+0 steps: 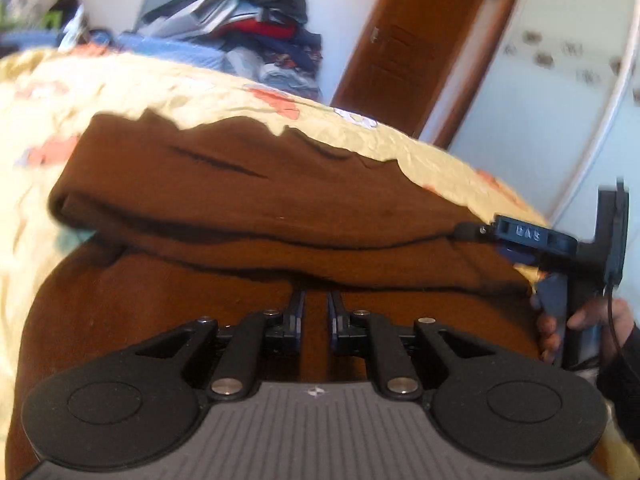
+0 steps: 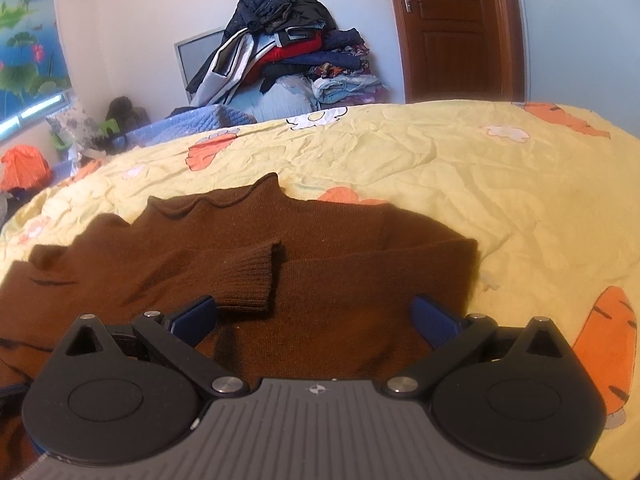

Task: Fold small clothes

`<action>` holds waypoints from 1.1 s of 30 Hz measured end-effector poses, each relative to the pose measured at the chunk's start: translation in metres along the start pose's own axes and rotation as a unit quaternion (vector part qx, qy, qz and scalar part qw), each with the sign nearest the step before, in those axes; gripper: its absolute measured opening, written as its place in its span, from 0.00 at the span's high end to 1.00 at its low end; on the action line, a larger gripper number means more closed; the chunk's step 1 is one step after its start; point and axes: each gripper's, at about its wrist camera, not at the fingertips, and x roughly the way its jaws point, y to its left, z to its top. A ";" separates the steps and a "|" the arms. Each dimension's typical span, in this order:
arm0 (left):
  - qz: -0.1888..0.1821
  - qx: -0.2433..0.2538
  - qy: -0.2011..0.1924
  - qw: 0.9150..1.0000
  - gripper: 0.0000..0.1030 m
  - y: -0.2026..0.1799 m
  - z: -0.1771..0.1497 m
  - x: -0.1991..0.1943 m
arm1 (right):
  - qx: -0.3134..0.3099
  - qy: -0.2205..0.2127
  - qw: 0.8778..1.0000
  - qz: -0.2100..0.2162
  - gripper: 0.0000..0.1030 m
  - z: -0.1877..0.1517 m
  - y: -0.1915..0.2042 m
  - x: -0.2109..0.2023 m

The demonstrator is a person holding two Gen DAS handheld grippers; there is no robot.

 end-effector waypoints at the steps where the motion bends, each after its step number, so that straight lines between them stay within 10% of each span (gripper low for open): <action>1: 0.000 -0.008 -0.004 1.000 0.88 0.002 0.000 0.000 | 0.009 0.004 1.000 0.008 0.00 0.003 -0.002 -0.001; 8: -0.016 -0.031 -0.005 0.999 0.88 0.008 0.000 0.002 | 0.201 0.080 0.967 0.132 0.04 0.046 -0.019 0.001; 14: -0.050 -0.085 -0.003 0.995 0.88 0.023 0.000 0.007 | 0.180 0.147 0.967 0.107 0.20 0.052 0.002 0.037; 17: -0.058 -0.098 -0.001 0.993 0.88 0.027 -0.001 0.008 | 0.165 0.161 0.968 0.104 0.83 0.053 0.013 0.044; 22: -0.020 -0.054 -0.005 0.998 0.88 0.016 0.010 -0.009 | 0.134 0.141 0.974 0.115 0.83 0.060 0.019 0.028; 25: -0.015 -0.051 -0.045 0.998 0.54 0.026 0.029 -0.040 | 0.128 0.095 0.977 0.143 0.83 0.077 0.001 -0.010; 26: -0.008 -0.056 -0.059 0.997 0.09 0.033 0.037 -0.049 | 0.128 0.084 0.977 0.146 0.83 0.080 -0.008 -0.022; 27: 0.004 -0.064 -0.081 0.995 0.00 0.042 0.044 -0.058 | 0.127 0.078 0.979 0.139 0.83 0.080 -0.019 -0.031; 29: 0.027 -0.068 -0.126 0.989 0.00 0.057 0.055 -0.067 | 0.118 0.081 0.985 0.097 0.83 0.073 -0.043 -0.037; 33: 0.052 -0.099 -0.097 0.989 0.00 0.083 0.082 -0.042 | 0.138 0.122 0.983 0.029 0.83 0.037 -0.084 -0.020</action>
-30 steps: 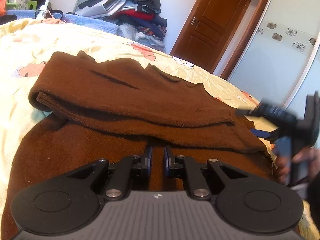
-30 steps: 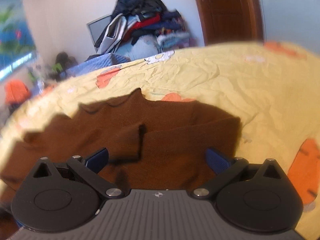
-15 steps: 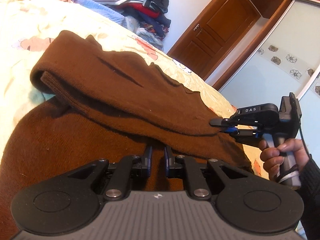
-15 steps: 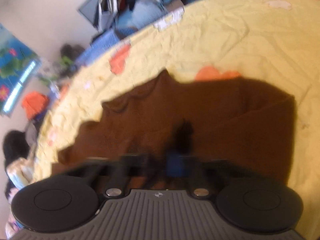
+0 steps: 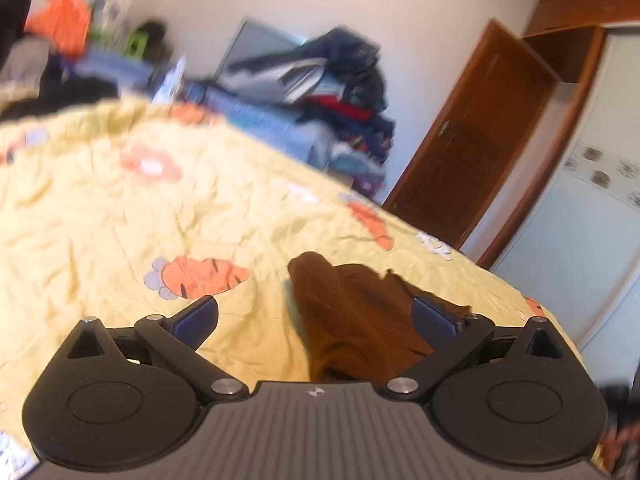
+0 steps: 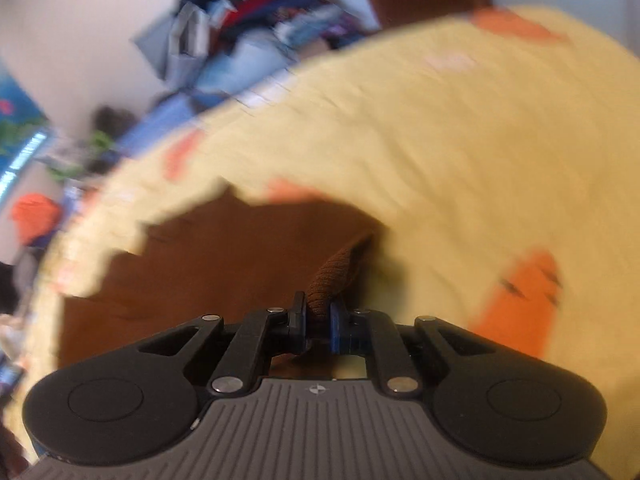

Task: Fold small clothes

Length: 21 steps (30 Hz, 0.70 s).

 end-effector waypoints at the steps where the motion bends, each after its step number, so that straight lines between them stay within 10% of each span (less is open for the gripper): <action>1: -0.006 -0.013 0.016 1.000 0.00 0.003 0.004 0.011 | 0.004 -0.003 1.000 0.006 0.83 -0.007 -0.003 0.003; 8: 0.011 -0.020 0.109 0.994 0.07 -0.010 0.008 0.084 | -0.007 -0.025 0.999 0.040 0.83 -0.002 0.007 -0.007; 10: 0.035 0.000 0.138 0.990 0.83 -0.015 0.002 0.102 | -0.007 -0.023 0.999 0.030 0.83 -0.001 0.006 -0.005; 11: 0.055 0.019 0.150 0.987 0.94 -0.021 0.000 0.107 | -0.004 -0.023 0.999 0.027 0.83 0.000 0.005 -0.004; 15: 0.103 0.105 0.091 0.985 0.94 -0.038 0.003 0.092 | -0.011 -0.072 0.995 0.063 0.83 0.000 0.011 -0.027; 21: 0.134 0.178 0.110 0.969 0.90 -0.037 -0.013 0.098 | -0.043 -0.023 0.999 0.019 0.77 -0.014 0.012 0.009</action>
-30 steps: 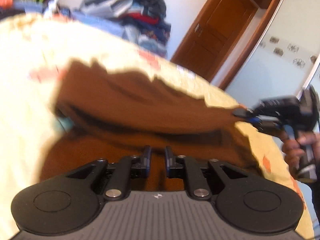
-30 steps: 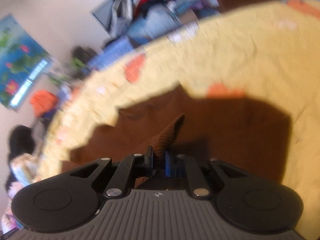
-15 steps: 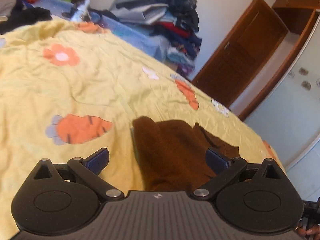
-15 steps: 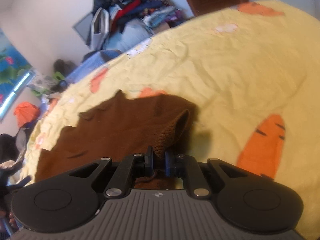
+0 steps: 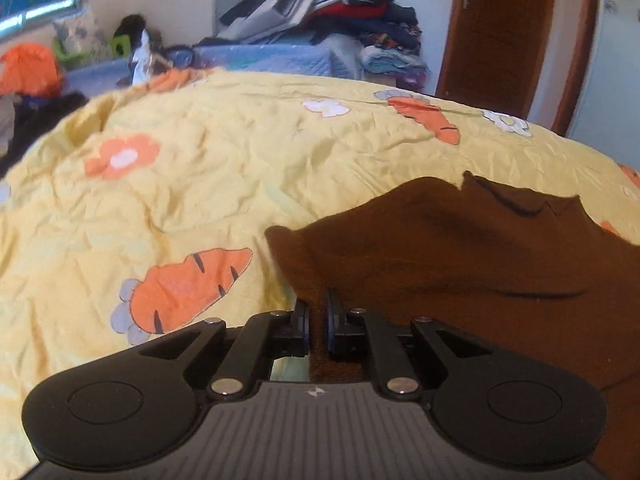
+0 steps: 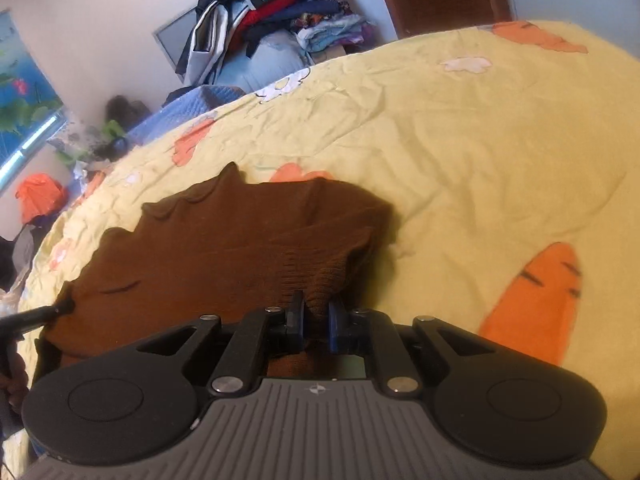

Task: Fold small clothes

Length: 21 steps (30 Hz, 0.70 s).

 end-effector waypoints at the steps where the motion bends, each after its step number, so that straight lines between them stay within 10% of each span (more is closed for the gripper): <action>1: 0.002 0.009 -0.006 1.000 0.87 -0.001 0.000 -0.009 | 0.006 0.000 1.000 0.003 0.66 0.001 0.002 -0.003; 4: 0.047 0.033 -0.074 0.996 0.50 -0.002 0.004 -0.047 | -0.008 -0.033 0.999 -0.012 0.20 0.008 0.008 -0.020; 6: 0.057 0.022 -0.139 0.988 0.17 -0.002 0.009 -0.073 | -0.038 -0.088 0.995 -0.036 0.22 0.010 0.019 -0.040; 11: -0.056 0.042 -0.100 0.993 0.16 -0.049 0.019 -0.054 | -0.112 -0.096 0.989 -0.020 0.22 0.019 0.069 -0.027; 15: -0.030 0.086 -0.007 0.996 0.15 -0.072 -0.002 0.007 | -0.170 -0.029 0.983 -0.062 0.24 0.001 0.091 0.035; 18: -0.049 0.067 -0.034 0.996 0.15 -0.046 -0.010 0.012 | -0.225 -0.062 0.968 -0.091 0.09 -0.027 0.076 0.047; 21: -0.031 0.085 -0.032 0.995 0.13 -0.039 -0.006 0.018 | -0.174 -0.069 0.980 -0.065 0.09 -0.017 0.054 0.040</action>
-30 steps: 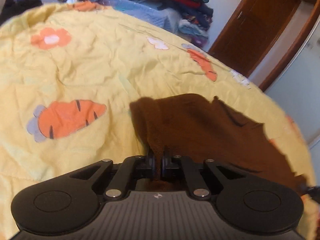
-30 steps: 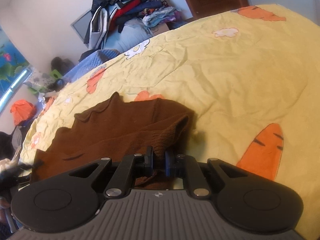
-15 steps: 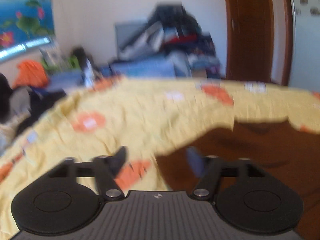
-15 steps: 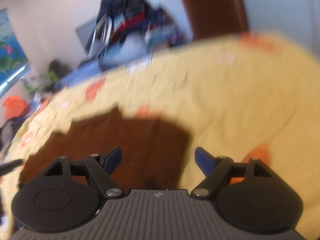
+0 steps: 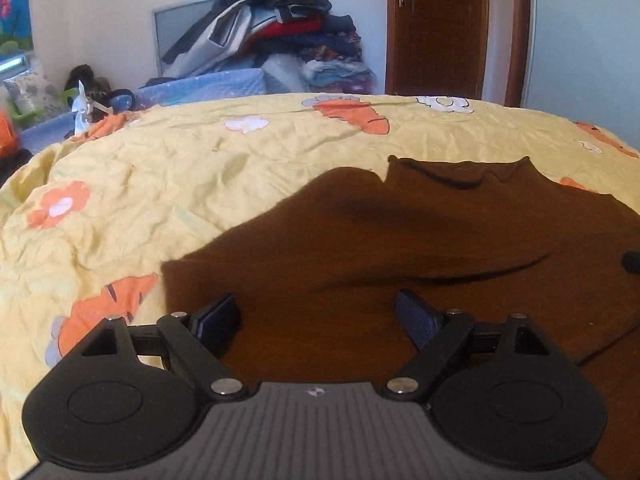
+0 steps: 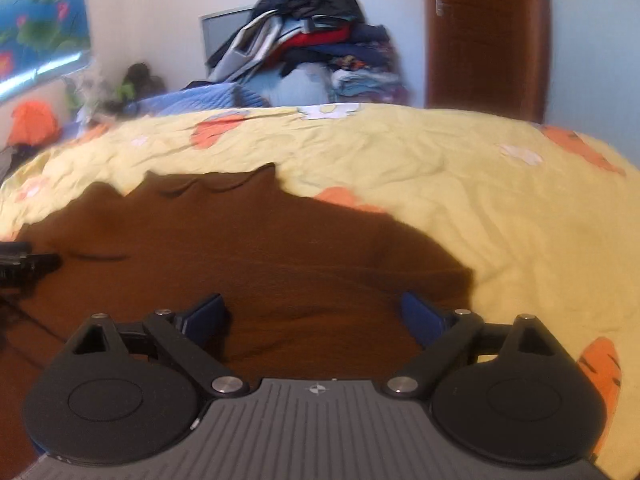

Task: Fold small clothes

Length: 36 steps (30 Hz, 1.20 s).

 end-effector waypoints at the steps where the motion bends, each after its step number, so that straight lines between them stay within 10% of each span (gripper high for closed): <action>1: 0.009 0.014 0.000 1.000 0.13 -0.004 0.001 -0.003 | -0.024 0.006 1.000 -0.011 0.09 0.001 0.007 0.002; 4: 0.048 0.034 -0.011 0.998 0.15 -0.017 -0.001 -0.034 | -0.030 0.019 0.998 -0.042 0.11 0.005 0.023 -0.007; 9: -0.045 0.045 -0.014 0.998 0.14 -0.040 -0.028 -0.075 | -0.002 -0.006 0.999 0.038 0.06 -0.013 0.045 -0.057; 13: -0.050 0.061 -0.010 0.997 0.12 -0.035 -0.047 -0.061 | -0.080 0.022 0.996 0.014 0.03 -0.046 0.053 -0.045; 19: -0.056 0.046 -0.032 0.997 0.12 -0.022 -0.051 -0.122 | -0.002 0.039 0.999 0.014 0.06 -0.039 0.036 -0.081; 24: 0.001 -0.003 -0.020 1.000 0.12 0.010 -0.075 -0.134 | 0.053 0.016 0.998 0.004 0.07 -0.068 0.009 -0.123; 28: 0.043 -0.047 0.030 0.997 0.14 0.025 -0.077 -0.101 | 0.046 0.033 0.998 -0.032 0.34 -0.080 -0.005 -0.116; 29: 0.041 -0.062 0.025 0.997 0.25 0.027 -0.078 -0.100 | 0.033 0.035 0.998 -0.035 0.40 -0.079 -0.002 -0.113; 31: 0.044 -0.075 0.019 0.996 0.69 0.028 -0.072 -0.101 | 0.036 0.034 0.998 -0.024 0.86 -0.074 -0.002 -0.110; 32: 0.045 -0.075 0.021 0.996 0.82 0.029 -0.069 -0.101 | 0.053 0.042 0.998 -0.009 0.87 -0.071 -0.005 -0.109; 36: 0.047 -0.068 0.019 0.996 0.82 0.036 -0.073 -0.103 | 0.070 0.033 0.997 -0.025 0.94 -0.076 -0.026 -0.115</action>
